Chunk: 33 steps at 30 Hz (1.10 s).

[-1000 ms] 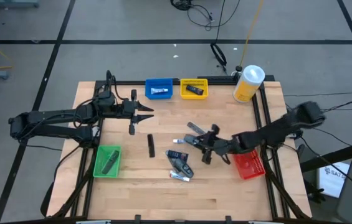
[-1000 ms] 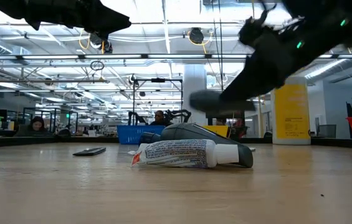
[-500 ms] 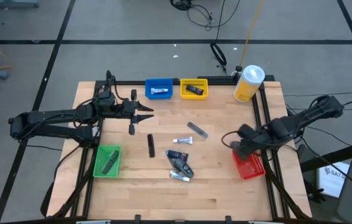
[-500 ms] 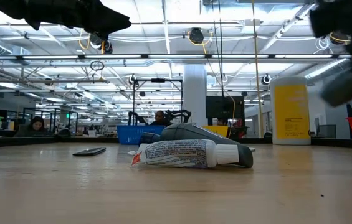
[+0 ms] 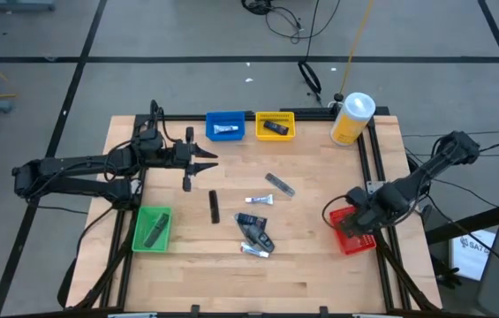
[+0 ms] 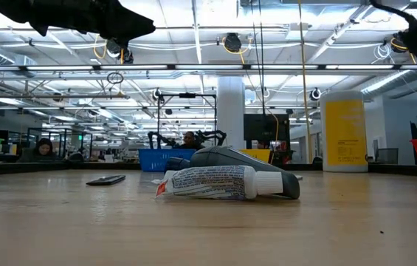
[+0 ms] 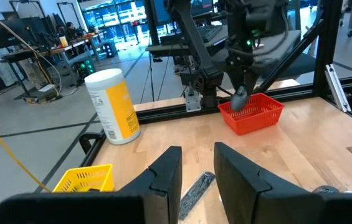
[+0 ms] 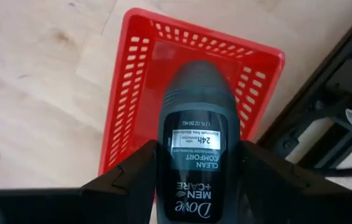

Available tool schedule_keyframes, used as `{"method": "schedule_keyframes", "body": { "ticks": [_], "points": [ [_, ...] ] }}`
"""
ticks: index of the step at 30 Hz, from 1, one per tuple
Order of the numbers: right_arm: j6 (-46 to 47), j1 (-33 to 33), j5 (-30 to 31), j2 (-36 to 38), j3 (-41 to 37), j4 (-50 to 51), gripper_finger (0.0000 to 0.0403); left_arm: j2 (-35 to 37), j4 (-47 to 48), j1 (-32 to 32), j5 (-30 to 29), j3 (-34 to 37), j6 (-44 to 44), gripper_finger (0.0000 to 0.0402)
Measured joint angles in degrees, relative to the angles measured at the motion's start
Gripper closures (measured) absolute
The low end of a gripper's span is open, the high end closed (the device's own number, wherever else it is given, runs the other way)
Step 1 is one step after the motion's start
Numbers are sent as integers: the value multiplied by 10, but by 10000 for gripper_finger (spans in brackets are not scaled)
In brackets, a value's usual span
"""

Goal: Pick & Place Travel size toiletries
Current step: Put the black deodorant into the red bin, then put the white toothpaste into the blue bin

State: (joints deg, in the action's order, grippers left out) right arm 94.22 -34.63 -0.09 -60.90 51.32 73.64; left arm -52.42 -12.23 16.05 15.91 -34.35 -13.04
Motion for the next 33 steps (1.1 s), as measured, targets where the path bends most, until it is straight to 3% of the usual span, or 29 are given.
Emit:
{"method": "schedule_keyframes", "body": {
  "ticks": [11,19,24,29,33],
  "points": [
    [-10,0,3,-54,-84,-117,211,0,0,0,0,0,0,309],
    [-23,-15,0,-47,-99,-109,139,0,0,0,0,0,0,309],
    [-23,-15,5,7,-94,-79,125,0,0,0,0,0,0,309],
    [-61,-15,96,72,-49,-77,144,0,0,0,0,0,0,309],
    [-230,-11,258,103,-39,-221,158,0,0,0,0,0,0,309]
  ]
}}
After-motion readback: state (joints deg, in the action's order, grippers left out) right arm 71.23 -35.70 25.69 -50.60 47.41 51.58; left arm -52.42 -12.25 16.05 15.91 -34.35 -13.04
